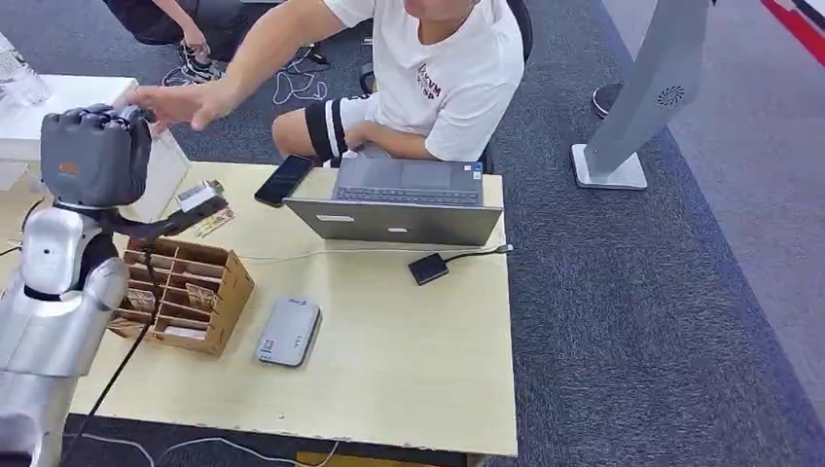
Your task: Pass the card to the sensor for recognition and then transmit it.
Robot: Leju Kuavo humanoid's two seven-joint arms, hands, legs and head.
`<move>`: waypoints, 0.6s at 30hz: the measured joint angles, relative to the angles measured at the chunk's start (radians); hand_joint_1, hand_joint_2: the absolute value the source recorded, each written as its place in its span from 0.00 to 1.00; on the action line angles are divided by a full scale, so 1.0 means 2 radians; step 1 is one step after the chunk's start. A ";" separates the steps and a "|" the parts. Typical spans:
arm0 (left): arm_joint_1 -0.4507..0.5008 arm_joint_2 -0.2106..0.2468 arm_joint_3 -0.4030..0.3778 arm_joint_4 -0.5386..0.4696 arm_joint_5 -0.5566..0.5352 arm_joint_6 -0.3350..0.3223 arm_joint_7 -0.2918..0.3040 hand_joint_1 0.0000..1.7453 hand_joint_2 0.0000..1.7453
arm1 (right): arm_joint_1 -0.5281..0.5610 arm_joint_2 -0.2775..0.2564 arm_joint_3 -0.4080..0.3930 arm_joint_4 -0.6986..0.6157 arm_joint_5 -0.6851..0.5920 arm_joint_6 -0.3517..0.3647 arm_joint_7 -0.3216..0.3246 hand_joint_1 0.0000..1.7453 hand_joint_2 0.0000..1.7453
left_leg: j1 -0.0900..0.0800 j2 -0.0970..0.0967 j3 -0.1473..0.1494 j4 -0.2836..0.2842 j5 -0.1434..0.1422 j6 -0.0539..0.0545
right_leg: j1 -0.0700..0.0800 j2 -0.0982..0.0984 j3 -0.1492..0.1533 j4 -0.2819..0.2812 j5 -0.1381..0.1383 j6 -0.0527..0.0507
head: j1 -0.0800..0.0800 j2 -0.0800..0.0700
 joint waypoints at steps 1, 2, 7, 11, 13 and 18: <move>-0.015 -0.002 -0.003 0.022 -0.002 0.003 0.001 1.00 1.00 | 0.000 0.000 0.000 0.000 0.001 0.000 0.001 0.00 0.00 | 0.000 0.000 0.000 0.000 0.000 0.000 | 0.000 0.000 0.000 0.000 0.000 0.000 | 0.000 0.000; -0.027 -0.005 -0.007 0.040 -0.004 0.006 0.001 1.00 1.00 | 0.000 0.000 0.000 0.000 0.002 0.000 0.002 0.00 0.00 | 0.000 0.000 0.000 0.000 0.000 0.000 | 0.000 0.000 0.000 0.000 0.000 0.000 | 0.000 0.000; -0.058 -0.013 -0.023 0.106 -0.013 0.013 0.007 1.00 1.00 | 0.000 -0.001 0.000 0.000 0.002 -0.006 0.007 0.00 0.00 | 0.000 0.000 -0.001 0.000 0.000 0.000 | 0.000 0.000 -0.001 0.000 0.000 0.000 | 0.000 0.000; -0.069 -0.016 -0.033 0.142 -0.015 0.016 0.008 1.00 1.00 | 0.000 -0.001 0.000 0.000 0.002 -0.005 0.008 0.00 0.00 | 0.000 0.001 -0.001 0.000 0.000 0.000 | 0.000 0.000 -0.001 0.000 0.000 0.000 | 0.000 0.000; -0.071 -0.017 -0.034 0.151 -0.012 0.017 0.008 1.00 1.00 | 0.000 -0.002 0.000 0.000 0.002 -0.005 0.008 0.00 0.00 | 0.000 0.001 -0.001 0.000 0.000 0.000 | 0.000 0.001 -0.001 0.000 0.000 0.000 | 0.000 0.000; -0.073 -0.019 -0.035 0.165 -0.010 0.020 0.008 0.00 1.00 | 0.000 -0.002 0.000 0.000 0.002 -0.004 0.008 0.00 0.00 | 0.000 0.001 -0.001 0.000 0.000 0.000 | 0.000 0.001 -0.001 0.000 0.000 0.000 | 0.000 0.000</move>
